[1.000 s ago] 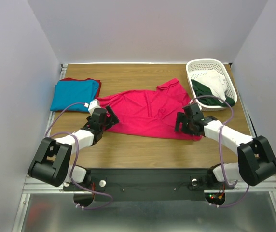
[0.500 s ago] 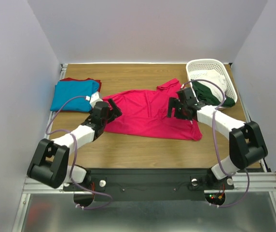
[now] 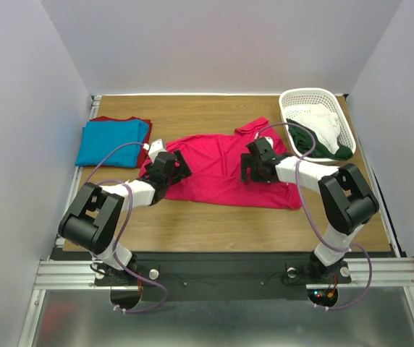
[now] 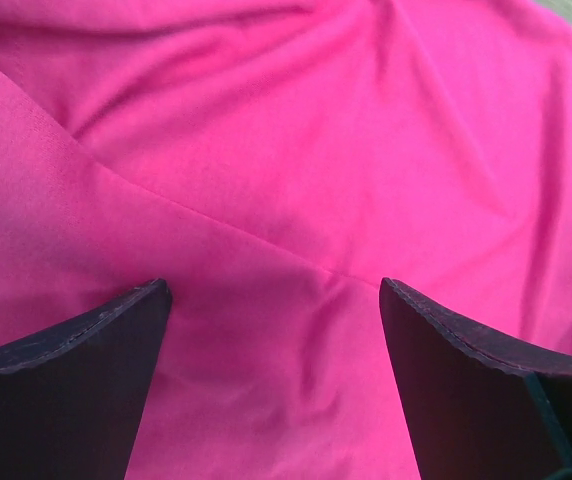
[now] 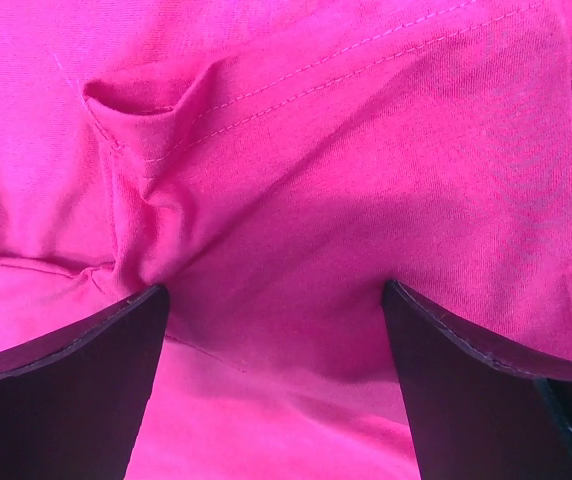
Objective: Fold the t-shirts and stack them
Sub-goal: Fold the tshirt
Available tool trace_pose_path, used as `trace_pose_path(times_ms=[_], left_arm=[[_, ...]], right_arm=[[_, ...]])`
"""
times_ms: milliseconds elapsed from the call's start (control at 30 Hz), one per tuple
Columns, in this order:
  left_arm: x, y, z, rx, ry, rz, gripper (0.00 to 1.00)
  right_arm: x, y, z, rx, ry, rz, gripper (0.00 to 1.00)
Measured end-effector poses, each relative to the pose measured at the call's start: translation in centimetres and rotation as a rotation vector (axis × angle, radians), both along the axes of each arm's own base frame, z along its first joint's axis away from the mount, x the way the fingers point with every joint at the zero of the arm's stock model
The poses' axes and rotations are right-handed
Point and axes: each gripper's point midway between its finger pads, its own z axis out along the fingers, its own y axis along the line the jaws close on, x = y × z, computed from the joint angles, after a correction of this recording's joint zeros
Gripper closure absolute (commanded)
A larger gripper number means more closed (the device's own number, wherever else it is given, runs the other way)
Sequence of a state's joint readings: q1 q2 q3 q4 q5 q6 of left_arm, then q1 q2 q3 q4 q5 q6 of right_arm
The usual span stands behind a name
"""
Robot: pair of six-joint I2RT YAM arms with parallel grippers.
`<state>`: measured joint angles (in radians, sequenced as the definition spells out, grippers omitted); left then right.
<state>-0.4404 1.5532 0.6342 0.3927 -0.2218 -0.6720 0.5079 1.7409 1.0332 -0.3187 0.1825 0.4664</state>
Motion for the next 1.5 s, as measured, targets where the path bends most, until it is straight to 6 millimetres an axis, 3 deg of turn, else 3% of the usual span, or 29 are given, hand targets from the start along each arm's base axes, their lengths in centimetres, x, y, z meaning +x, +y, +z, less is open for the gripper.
trace_pose_path(times_ms=[267, 933, 1167, 1367, 1500], left_arm=[[-2.5, -2.7, -0.3, -0.004, -0.029, -0.060, 0.01], [-10.4, -6.0, -0.4, -0.070, 0.023, -0.103, 0.02], [-12.9, -5.8, -0.3, -0.087, 0.081, -0.101, 0.01], [-14.7, -3.4, -0.3, -0.021, 0.133, -0.073, 0.01], [-14.3, -2.8, 0.3, 0.024, 0.128, -0.047, 0.01]], right_arm=[[-1.1, 0.1, -0.3, -0.014, -0.072, 0.003, 0.06], [-9.1, 1.1, -0.2, 0.069, -0.018, 0.023, 0.04], [-11.9, 0.8, -0.1, 0.085, 0.037, 0.029, 0.04], [-14.6, -0.9, 0.1, 0.031, 0.129, 0.020, 0.03], [-14.2, -1.0, 1.3, 0.007, 0.132, 0.015, 0.02]])
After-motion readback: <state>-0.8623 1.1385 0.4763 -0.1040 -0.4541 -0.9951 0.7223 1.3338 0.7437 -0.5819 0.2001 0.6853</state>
